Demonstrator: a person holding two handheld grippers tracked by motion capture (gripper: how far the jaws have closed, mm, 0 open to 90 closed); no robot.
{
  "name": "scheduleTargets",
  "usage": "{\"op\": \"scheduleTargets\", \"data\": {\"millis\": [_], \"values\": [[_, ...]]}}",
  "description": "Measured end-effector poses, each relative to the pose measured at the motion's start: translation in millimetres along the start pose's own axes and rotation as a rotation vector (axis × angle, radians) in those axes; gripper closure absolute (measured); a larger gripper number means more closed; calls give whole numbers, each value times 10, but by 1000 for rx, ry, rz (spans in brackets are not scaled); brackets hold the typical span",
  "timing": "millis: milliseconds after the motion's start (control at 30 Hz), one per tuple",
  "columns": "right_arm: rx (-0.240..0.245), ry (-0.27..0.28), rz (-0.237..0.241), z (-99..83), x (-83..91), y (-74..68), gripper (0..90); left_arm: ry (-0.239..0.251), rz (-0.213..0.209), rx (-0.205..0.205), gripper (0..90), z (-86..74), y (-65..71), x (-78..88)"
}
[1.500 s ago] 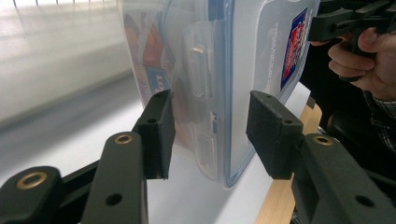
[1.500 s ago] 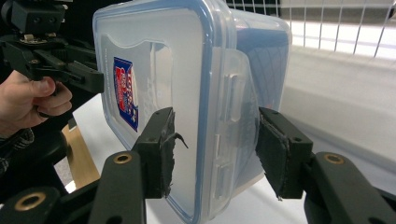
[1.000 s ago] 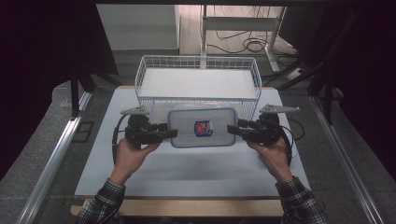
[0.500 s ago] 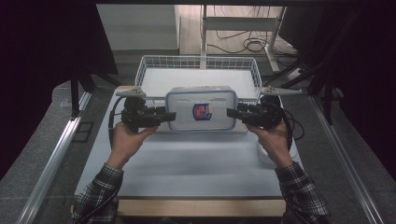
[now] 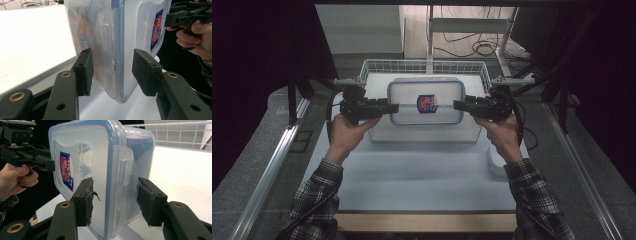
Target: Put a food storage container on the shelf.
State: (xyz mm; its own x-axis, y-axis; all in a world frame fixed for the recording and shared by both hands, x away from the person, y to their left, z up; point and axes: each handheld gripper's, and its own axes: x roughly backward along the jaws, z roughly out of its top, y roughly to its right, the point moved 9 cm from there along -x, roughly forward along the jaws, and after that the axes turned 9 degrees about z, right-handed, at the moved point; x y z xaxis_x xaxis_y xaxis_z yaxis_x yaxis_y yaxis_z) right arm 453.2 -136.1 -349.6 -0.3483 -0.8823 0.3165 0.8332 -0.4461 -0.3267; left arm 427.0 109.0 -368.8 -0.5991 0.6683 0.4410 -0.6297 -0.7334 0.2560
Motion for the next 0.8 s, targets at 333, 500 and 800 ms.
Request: {"op": "scheduleTargets", "data": {"millis": [333, 500, 800], "values": [[-13, 21, 3, 155, -67, 97, 483, 11, 9, 4, 521, 180, -104, -24], [-17, 32, -1, 217, -97, 157, 480, 18, 7, 17, 520, 236, -155, -67], [-37, 34, -12, 252, -155, 260, 475, 22, 10, 40, 516, 256, -237, -146]]}}
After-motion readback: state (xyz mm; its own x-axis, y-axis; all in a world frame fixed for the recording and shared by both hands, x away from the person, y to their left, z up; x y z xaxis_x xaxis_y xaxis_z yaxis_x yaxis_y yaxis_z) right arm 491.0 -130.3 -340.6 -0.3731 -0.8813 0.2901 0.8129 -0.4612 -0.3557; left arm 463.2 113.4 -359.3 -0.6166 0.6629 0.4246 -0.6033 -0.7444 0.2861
